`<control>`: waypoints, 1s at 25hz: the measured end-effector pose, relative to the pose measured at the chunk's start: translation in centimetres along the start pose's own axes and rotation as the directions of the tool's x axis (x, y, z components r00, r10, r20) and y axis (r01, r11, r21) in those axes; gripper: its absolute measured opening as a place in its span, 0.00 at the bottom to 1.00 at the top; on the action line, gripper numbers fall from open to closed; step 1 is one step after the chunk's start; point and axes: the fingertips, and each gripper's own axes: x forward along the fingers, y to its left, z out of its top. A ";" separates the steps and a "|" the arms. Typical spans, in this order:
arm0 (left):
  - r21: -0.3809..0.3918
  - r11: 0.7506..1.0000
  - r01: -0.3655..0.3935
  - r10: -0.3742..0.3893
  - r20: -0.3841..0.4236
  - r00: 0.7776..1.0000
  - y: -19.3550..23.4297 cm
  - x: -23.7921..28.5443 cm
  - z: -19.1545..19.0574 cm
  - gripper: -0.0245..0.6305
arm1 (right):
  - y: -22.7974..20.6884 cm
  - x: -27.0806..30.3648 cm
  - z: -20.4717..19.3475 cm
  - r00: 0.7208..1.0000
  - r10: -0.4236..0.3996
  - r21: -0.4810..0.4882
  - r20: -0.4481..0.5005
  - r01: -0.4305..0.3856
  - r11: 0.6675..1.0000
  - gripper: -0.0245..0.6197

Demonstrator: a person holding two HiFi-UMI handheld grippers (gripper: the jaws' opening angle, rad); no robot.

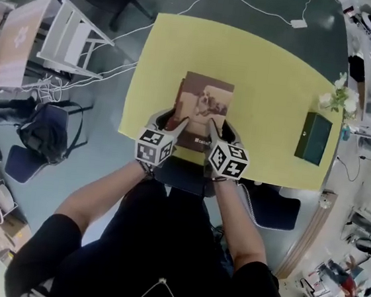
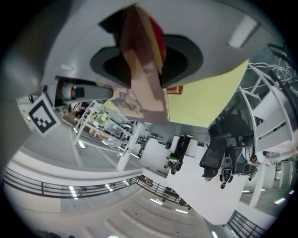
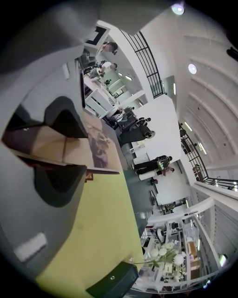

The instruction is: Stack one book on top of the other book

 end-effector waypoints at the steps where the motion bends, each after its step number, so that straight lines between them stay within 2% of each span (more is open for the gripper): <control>1: -0.004 1.000 -0.002 0.002 -0.008 1.000 0.4 0.4 -0.4 0.38 | -0.2 0.6 -0.3 1.000 0.001 0.001 -0.010 -0.001 1.000 0.32; 8: -0.036 0.999 -0.024 0.021 -0.076 0.997 2.8 2.7 -4.4 0.38 | -1.6 3.9 -4.0 0.996 -0.003 0.015 -0.091 0.004 1.000 0.32; 17: -0.039 0.999 -0.037 0.032 -0.129 0.991 5.4 5.2 -7.7 0.38 | -2.9 7.3 -7.2 0.990 0.000 0.026 -0.142 0.004 1.000 0.31; 20: -0.023 0.999 -0.038 0.035 -0.145 0.989 5.6 5.6 -8.8 0.38 | -3.3 7.7 -8.4 0.987 -0.002 0.031 -0.159 0.007 0.999 0.31; 25: 0.016 0.999 -0.032 0.034 -0.125 0.992 5.5 5.8 -8.9 0.38 | -3.7 7.7 -8.9 0.989 0.012 0.057 -0.146 -0.003 0.998 0.31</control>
